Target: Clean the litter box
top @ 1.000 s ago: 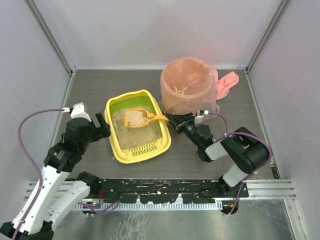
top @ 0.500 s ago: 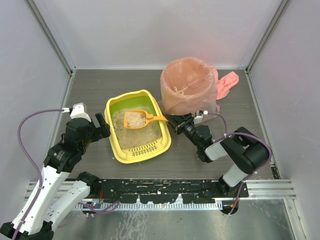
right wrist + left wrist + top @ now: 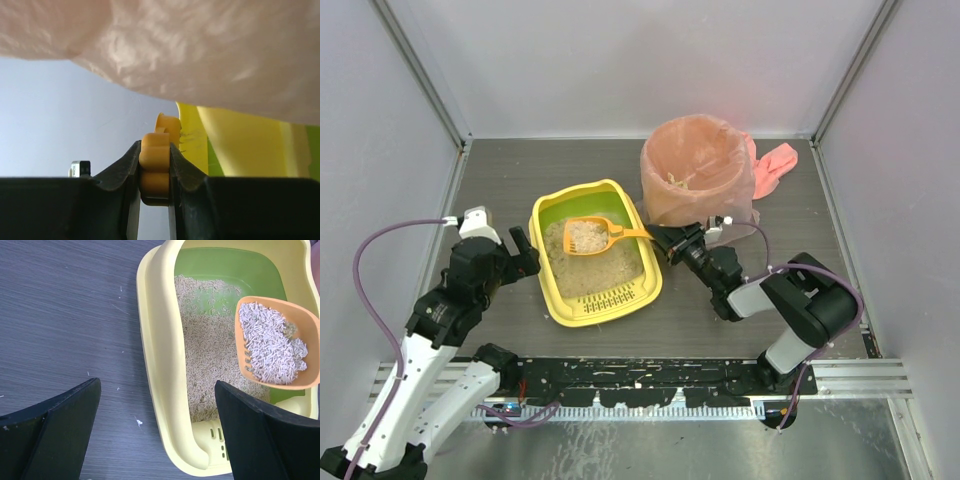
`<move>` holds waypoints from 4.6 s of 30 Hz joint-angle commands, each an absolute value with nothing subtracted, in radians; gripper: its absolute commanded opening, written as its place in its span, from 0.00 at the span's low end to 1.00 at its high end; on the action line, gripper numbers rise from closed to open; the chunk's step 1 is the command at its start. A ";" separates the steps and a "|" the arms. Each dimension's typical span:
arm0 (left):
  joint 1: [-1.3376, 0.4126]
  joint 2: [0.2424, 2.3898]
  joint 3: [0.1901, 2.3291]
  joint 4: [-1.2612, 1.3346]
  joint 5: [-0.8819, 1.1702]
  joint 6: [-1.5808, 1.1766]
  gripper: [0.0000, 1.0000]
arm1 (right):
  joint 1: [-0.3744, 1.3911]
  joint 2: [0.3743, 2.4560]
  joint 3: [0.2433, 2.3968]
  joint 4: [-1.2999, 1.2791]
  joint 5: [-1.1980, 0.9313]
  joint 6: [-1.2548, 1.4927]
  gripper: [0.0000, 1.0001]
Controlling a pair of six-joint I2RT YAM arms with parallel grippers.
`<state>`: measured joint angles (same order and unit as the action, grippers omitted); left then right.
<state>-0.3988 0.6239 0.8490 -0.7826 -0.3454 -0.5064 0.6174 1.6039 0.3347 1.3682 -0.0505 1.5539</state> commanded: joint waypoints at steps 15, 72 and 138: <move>-0.400 0.613 0.853 -0.731 -0.358 -0.499 0.98 | 0.629 1.536 0.383 1.382 -0.092 1.503 0.01; -0.400 0.627 0.837 -0.733 -0.315 -0.540 0.98 | 0.615 1.512 0.316 1.354 -0.041 1.469 0.01; -0.400 0.579 0.804 -0.746 -0.344 -0.551 0.98 | 0.239 0.980 0.610 0.710 -0.254 1.395 0.01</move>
<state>-0.3988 0.5922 0.8055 -0.7712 -0.3370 -0.5388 0.3614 1.0191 0.5137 0.7635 -0.1459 1.3899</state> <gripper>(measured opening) 0.980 0.269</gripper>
